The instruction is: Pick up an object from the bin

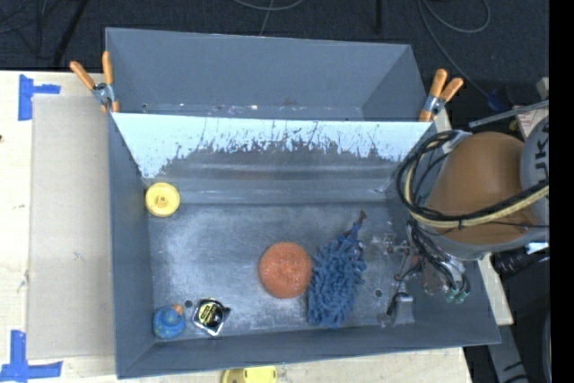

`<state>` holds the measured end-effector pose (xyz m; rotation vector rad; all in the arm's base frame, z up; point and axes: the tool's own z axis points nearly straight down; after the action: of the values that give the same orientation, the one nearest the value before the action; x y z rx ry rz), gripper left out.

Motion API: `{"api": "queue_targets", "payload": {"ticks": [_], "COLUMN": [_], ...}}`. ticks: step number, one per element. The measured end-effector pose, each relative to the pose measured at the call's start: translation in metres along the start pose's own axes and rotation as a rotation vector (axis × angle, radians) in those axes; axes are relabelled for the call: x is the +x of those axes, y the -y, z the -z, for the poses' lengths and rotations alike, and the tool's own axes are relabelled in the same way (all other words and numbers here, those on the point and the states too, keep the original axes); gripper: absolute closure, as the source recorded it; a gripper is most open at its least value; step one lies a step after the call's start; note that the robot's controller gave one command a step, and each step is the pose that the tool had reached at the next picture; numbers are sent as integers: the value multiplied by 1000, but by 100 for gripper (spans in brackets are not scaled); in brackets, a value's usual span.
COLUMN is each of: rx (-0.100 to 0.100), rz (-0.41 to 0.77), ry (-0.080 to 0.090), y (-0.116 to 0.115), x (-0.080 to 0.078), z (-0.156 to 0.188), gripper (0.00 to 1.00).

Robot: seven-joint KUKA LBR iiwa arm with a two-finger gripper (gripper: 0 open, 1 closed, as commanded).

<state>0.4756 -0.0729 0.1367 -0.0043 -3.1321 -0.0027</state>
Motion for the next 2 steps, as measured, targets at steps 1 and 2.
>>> {"api": "queue_targets", "payload": {"ticks": [1,2], "rx": [1,3], "rz": [3,78], "ry": [8,12], "y": [0,-38], "x": [-2,-18], "z": [4,-43], "gripper": [0,0]}}
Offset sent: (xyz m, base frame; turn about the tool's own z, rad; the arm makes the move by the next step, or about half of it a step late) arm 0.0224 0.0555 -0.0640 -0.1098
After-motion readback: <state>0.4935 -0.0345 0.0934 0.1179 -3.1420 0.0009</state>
